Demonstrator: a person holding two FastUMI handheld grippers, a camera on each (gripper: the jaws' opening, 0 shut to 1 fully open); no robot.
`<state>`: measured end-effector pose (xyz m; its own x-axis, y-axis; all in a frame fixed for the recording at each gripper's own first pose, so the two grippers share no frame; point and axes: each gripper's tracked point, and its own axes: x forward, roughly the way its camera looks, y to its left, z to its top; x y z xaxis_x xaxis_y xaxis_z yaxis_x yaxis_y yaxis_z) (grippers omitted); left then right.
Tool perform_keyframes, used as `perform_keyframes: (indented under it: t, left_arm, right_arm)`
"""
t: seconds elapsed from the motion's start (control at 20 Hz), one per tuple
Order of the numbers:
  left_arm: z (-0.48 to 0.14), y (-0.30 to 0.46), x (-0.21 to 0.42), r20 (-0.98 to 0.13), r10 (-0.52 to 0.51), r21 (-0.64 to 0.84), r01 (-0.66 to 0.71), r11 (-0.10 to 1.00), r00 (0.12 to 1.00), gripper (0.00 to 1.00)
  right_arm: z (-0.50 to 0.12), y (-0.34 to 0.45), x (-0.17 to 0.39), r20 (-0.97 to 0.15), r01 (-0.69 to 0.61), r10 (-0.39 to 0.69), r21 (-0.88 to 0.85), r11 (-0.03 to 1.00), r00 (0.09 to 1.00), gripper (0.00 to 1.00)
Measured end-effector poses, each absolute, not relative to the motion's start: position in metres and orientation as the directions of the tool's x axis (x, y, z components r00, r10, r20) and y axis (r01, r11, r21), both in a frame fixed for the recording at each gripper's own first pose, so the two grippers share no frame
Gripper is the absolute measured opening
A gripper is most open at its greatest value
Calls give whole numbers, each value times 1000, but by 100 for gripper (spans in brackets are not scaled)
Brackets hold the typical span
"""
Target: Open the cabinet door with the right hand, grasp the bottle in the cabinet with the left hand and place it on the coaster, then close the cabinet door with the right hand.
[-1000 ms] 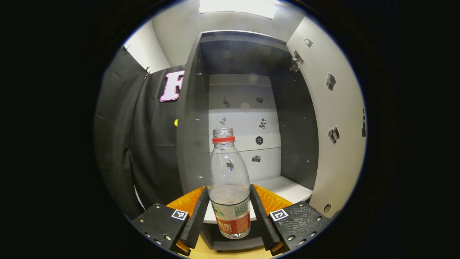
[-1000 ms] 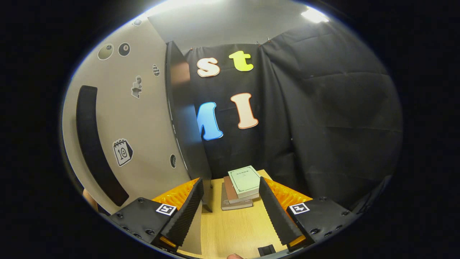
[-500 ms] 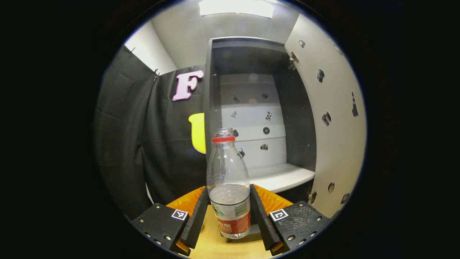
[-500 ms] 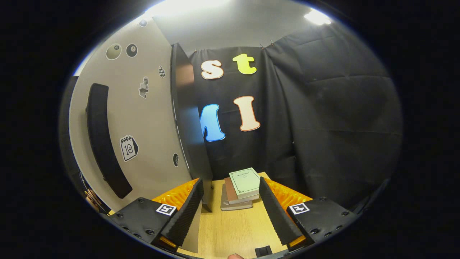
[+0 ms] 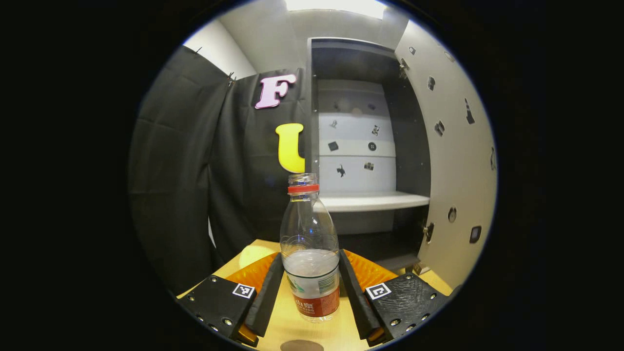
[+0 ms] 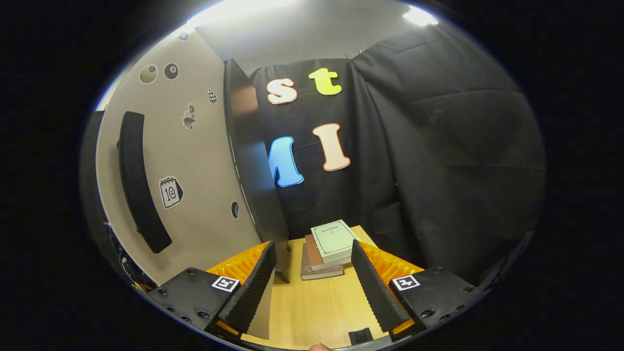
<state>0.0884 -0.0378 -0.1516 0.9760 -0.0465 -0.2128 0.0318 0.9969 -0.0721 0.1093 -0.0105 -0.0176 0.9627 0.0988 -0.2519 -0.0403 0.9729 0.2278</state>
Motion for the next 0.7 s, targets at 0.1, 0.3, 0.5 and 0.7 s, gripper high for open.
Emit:
perform_keyframes:
  t: [0.1, 0.3, 0.5, 0.7]
  left_arm:
    - [-165, -31, 79, -218, -30, -87, 11, 996, 976, 65]
    - [-195, -21, 62, -239, 0, -100, -24, 995, 971, 65]
    - [-237, -12, 46, -302, 41, -102, -75, 992, 952, 65]
    - [-264, -5, 30, -318, 67, -100, -104, 990, 946, 65]
  right_arm:
    - [-21, -14, 108, -251, -31, 92, 234, 972, 964, 98]
    - [-32, -23, 107, -274, -8, 71, 227, 974, 959, 98]
    - [-39, -26, 110, -290, 0, 65, 220, 975, 955, 98]
    - [-45, -26, 110, -304, 0, 62, 202, 979, 951, 98]
